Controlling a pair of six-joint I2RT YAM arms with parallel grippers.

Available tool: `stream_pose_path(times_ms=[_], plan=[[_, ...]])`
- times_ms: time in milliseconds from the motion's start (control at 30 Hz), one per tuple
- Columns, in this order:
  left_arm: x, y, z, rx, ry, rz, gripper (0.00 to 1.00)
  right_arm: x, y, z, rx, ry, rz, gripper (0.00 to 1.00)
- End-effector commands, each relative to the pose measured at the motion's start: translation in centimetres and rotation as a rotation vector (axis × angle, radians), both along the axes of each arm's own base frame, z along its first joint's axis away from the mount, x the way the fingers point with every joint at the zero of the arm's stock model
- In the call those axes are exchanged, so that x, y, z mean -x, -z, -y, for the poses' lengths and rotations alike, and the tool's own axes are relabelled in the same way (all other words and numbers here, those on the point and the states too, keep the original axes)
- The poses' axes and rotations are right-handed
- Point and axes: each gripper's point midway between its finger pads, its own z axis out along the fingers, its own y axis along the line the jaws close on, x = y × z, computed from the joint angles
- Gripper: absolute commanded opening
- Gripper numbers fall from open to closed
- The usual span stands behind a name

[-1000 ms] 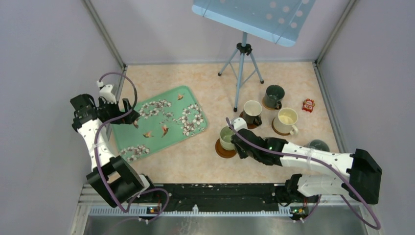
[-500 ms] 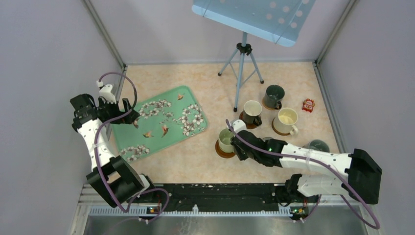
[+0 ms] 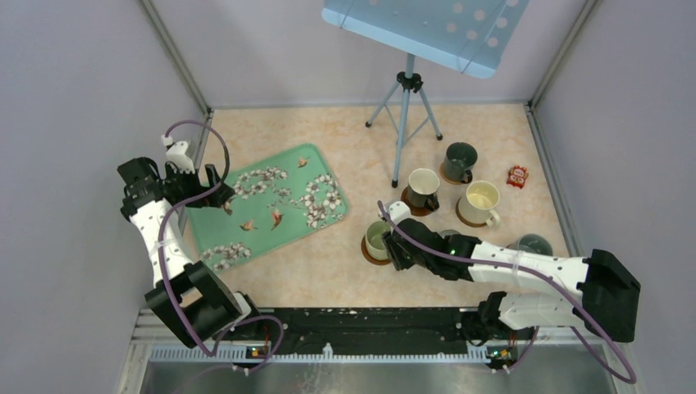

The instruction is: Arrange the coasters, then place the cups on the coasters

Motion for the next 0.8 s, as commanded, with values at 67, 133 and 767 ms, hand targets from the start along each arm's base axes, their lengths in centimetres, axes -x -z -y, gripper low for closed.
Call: stream_pose_path(times_ms=[67, 133, 767], plan=[[-0.6, -2.5, -0.1, -0.031, 0.011, 0.084, 0.99, 0.1, -1.0, -1.1, -0.066, -0.023, 0.002, 0.36], [-0.6, -2.6, -0.1, -0.032, 0.011, 0.086, 0.99, 0.4, -0.8, -1.3, -0.07, -0.034, -0.014, 0.36], [-0.7, -2.0, 0.0, -0.015, 0.023, 0.077, 0.99, 0.5, -2.4, -0.9, -0.041, -0.072, -0.057, 0.81]])
